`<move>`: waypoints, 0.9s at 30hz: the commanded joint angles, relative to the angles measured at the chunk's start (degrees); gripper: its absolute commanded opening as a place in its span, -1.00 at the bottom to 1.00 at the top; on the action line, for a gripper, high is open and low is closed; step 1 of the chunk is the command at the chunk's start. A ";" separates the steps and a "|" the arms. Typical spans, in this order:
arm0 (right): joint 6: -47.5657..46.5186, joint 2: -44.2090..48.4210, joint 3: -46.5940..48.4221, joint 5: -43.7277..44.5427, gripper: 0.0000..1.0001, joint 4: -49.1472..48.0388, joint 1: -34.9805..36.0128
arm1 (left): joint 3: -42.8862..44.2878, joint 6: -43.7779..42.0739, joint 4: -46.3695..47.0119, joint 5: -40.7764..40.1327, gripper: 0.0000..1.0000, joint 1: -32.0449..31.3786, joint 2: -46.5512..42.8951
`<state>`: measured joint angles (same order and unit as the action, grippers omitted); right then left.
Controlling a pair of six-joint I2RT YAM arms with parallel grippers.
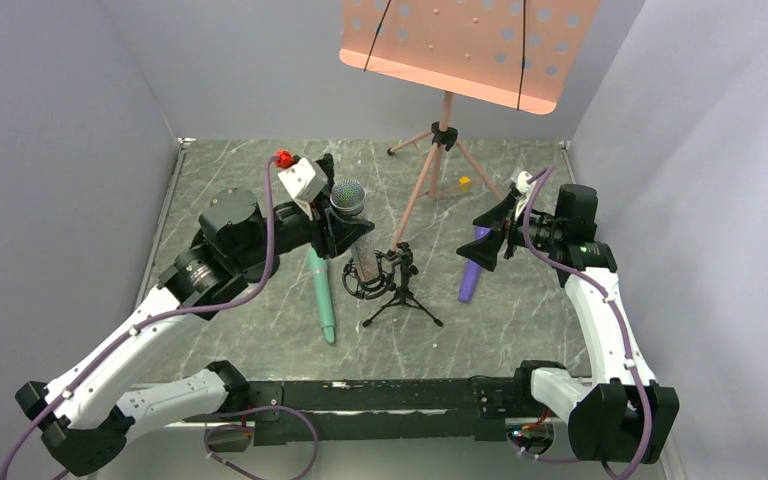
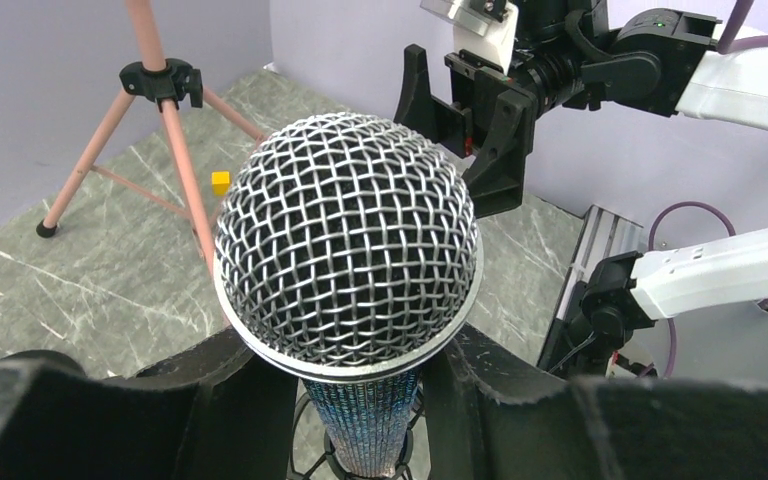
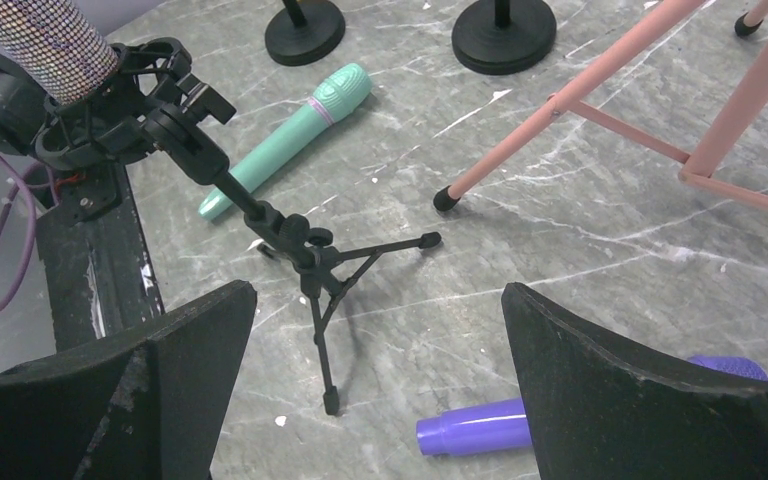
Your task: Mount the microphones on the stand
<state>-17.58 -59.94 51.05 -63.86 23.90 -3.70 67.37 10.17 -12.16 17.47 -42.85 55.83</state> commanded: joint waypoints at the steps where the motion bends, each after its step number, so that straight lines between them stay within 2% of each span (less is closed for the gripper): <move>1: -0.87 0.86 0.28 -2.41 0.99 -2.37 -0.34 | -3.94 -2.52 3.02 -2.13 -1.00 -1.21 -1.21; 20: -0.37 0.63 0.11 -3.13 1.00 -2.71 -0.43 | -13.26 -3.24 7.23 1.87 -1.00 -2.60 -6.42; 27: -0.17 0.62 0.02 -3.49 1.00 -2.81 -0.43 | -14.36 -3.48 4.07 2.47 -1.00 -2.62 -7.32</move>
<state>-17.43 -59.94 51.05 -65.12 23.90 -3.84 55.18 7.64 0.03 17.50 -45.06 47.70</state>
